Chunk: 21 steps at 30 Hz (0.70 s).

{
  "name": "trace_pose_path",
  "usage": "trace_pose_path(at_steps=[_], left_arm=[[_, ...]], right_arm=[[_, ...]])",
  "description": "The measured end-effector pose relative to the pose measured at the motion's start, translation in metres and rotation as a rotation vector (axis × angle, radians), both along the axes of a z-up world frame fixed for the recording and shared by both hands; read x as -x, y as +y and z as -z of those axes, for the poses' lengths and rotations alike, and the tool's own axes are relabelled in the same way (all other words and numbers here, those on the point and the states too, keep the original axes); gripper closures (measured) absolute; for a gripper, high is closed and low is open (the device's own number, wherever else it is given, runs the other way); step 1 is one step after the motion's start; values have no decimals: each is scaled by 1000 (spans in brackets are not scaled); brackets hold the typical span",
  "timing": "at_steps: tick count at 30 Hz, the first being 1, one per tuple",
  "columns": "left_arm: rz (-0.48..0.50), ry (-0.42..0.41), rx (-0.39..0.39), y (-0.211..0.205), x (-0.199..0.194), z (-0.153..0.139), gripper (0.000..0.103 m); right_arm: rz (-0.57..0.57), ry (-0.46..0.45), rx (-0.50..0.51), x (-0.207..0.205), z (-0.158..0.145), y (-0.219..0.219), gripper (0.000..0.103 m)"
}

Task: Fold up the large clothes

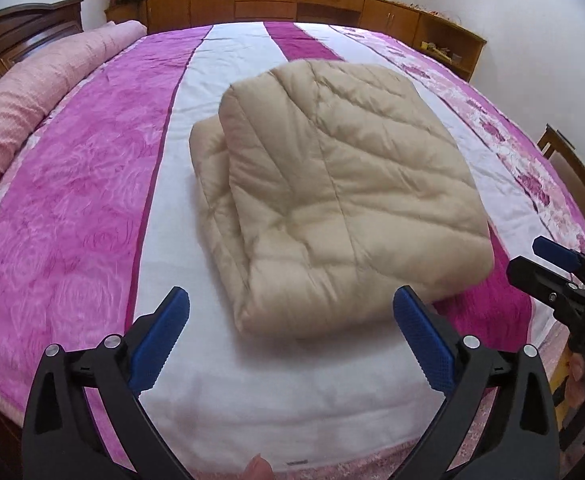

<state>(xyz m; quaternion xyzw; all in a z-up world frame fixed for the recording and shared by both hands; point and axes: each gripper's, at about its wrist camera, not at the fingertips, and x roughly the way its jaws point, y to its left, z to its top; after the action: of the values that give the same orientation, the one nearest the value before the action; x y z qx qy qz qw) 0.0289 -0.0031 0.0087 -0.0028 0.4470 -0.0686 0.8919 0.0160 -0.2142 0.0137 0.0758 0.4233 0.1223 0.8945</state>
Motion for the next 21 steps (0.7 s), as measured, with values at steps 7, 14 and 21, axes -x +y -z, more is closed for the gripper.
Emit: trace_pose_path(at_steps=[7, 14, 21], left_arm=[[-20, 65, -30, -9, 8, 22, 6], [-49, 138, -23, -11, 7, 47, 6], [-77, 153, -11, -8, 6, 54, 6]], right_arm=[[6, 62, -8, 18, 24, 5, 5], [27, 125, 41, 20, 52, 10, 5], [39, 170, 28, 18, 66, 12, 5]])
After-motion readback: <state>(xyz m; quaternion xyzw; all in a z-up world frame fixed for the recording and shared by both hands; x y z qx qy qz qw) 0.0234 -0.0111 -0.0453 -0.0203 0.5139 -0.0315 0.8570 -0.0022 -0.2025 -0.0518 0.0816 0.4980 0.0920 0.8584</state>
